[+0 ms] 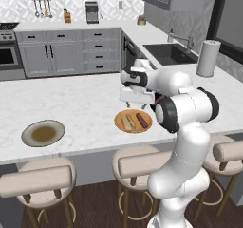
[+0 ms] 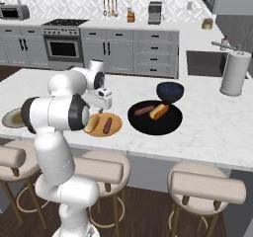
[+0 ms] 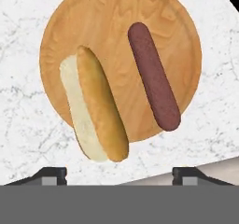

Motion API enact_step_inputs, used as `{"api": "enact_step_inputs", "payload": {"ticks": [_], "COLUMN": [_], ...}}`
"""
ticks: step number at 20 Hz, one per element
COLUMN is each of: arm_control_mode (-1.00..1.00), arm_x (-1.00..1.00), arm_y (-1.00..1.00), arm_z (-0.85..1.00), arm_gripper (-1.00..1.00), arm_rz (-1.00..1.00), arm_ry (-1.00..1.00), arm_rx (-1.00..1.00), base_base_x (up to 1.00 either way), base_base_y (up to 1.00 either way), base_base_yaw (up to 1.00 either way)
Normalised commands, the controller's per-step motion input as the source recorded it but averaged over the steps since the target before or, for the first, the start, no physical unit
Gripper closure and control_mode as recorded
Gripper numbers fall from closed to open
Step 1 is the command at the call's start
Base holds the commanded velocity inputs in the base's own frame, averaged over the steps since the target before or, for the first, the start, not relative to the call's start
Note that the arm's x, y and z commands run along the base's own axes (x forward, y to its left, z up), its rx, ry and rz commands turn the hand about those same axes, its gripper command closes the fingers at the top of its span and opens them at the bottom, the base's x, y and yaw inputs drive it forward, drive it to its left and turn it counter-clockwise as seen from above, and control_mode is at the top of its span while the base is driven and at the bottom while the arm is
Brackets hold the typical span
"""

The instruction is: Place one bun and one sausage from the bowl on each plate.

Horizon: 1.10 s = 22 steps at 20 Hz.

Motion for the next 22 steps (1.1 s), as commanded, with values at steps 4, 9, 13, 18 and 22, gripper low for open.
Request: {"api": "enact_step_inputs", "payload": {"ticks": [4,9,13,18,22], "arm_control_mode": [-1.00,-1.00,-1.00,-1.00,-1.00], "arm_x": [-0.52,-0.11,0.02,0.06,0.76], "arm_y": [-0.87,-1.00,-1.00,-1.00,-0.87], "arm_z": [0.53,0.20,0.00,0.00,-0.06], "arm_gripper": [-1.00,-1.00,-1.00,-1.00,-1.00], "arm_rz": [-0.04,-0.19,-0.29,-0.22,-0.05], "arm_ry": [-0.21,-0.25,-0.15,-0.28,0.06], "arm_rx": [0.06,0.00,0.00,-0.03,0.00], "base_base_x": [0.00,0.00,0.00,0.00,0.00], "base_base_y": [0.00,0.00,0.00,0.00,0.00], "base_base_yaw": [0.00,0.00,0.00,0.00,0.00]}}
